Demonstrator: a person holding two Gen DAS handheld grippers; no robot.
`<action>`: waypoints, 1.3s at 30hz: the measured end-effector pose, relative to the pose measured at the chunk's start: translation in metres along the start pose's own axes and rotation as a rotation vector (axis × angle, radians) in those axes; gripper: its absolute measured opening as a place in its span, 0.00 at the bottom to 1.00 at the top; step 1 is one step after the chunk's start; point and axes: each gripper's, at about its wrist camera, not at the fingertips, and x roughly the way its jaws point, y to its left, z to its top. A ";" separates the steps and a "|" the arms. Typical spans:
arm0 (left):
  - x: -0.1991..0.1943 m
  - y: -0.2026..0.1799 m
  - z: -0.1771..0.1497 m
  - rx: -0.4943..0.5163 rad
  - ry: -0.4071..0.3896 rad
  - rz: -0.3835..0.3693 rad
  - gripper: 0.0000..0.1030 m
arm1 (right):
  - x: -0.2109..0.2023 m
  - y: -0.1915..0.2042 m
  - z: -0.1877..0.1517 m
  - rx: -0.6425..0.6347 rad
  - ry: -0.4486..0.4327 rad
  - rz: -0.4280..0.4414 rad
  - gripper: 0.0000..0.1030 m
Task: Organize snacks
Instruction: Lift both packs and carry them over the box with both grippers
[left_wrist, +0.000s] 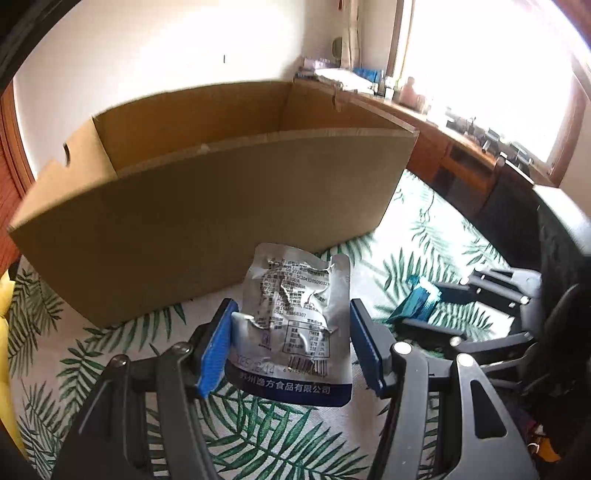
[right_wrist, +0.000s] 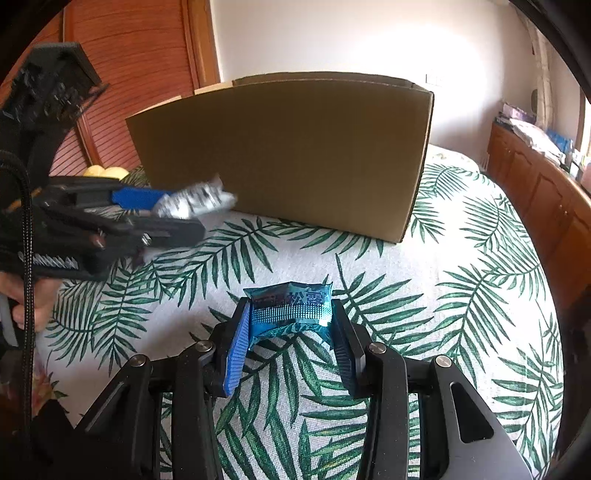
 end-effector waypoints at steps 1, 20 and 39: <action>-0.006 0.000 0.003 0.000 -0.015 0.003 0.58 | -0.001 0.000 0.000 0.000 -0.008 -0.003 0.40; -0.054 0.007 0.020 -0.031 -0.151 0.036 0.58 | -0.046 0.006 0.024 -0.029 -0.146 -0.033 0.40; -0.072 0.055 0.071 -0.052 -0.252 0.120 0.58 | -0.059 0.013 0.122 -0.133 -0.278 -0.053 0.40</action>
